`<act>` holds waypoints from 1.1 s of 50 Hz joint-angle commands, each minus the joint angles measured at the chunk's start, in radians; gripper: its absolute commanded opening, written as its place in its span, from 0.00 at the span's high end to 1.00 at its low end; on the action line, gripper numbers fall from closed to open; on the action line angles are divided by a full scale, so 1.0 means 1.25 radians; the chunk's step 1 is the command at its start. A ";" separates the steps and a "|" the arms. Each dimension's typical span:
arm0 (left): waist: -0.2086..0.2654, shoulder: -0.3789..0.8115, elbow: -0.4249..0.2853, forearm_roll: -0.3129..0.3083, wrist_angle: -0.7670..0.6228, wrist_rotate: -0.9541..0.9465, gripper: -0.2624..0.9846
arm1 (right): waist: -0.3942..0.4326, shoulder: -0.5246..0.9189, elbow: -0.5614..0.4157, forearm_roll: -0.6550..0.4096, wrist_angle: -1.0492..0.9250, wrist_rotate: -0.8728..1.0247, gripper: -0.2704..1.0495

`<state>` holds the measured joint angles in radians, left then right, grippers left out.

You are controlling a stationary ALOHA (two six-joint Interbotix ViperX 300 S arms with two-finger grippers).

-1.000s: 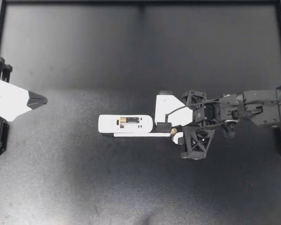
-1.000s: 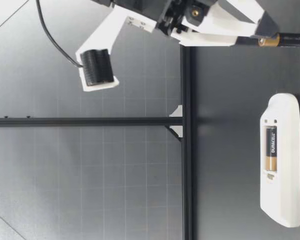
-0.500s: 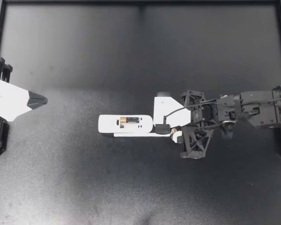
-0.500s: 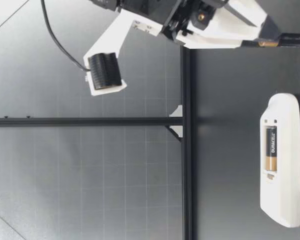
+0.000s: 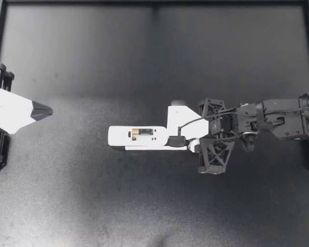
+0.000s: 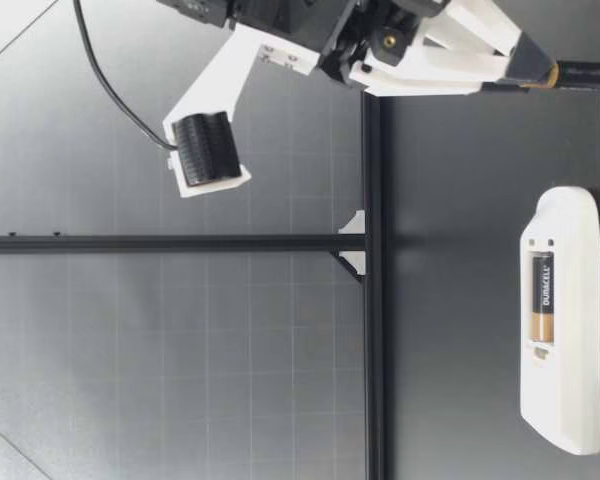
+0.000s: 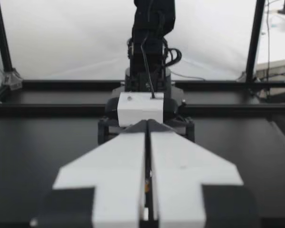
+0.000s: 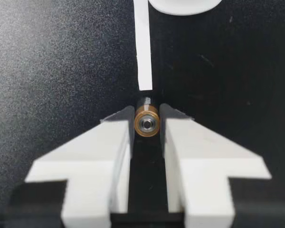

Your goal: Place the battery into the slot of the remote controller.

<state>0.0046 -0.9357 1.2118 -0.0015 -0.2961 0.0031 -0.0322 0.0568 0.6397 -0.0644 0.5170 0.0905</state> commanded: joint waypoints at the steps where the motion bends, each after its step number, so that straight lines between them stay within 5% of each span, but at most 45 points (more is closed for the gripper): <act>1: 0.000 0.034 -0.021 -0.001 0.012 0.000 0.92 | -0.005 -0.050 -0.013 0.001 -0.021 0.001 0.80; 10: 0.018 0.145 -0.067 -0.001 0.112 -0.001 0.92 | -0.005 -0.102 0.029 0.001 -0.164 0.004 0.80; 30: 0.064 0.443 -0.180 0.000 0.250 0.004 0.92 | -0.032 -0.081 0.217 0.002 -0.790 0.015 0.80; 55: 0.070 0.657 -0.232 -0.001 0.248 -0.005 0.92 | -0.047 0.074 0.145 0.001 -0.830 0.005 0.80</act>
<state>0.0874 -0.1197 0.9449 -0.0015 0.0230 -0.0031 -0.0828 0.1519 0.8498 -0.0629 -0.5093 0.0982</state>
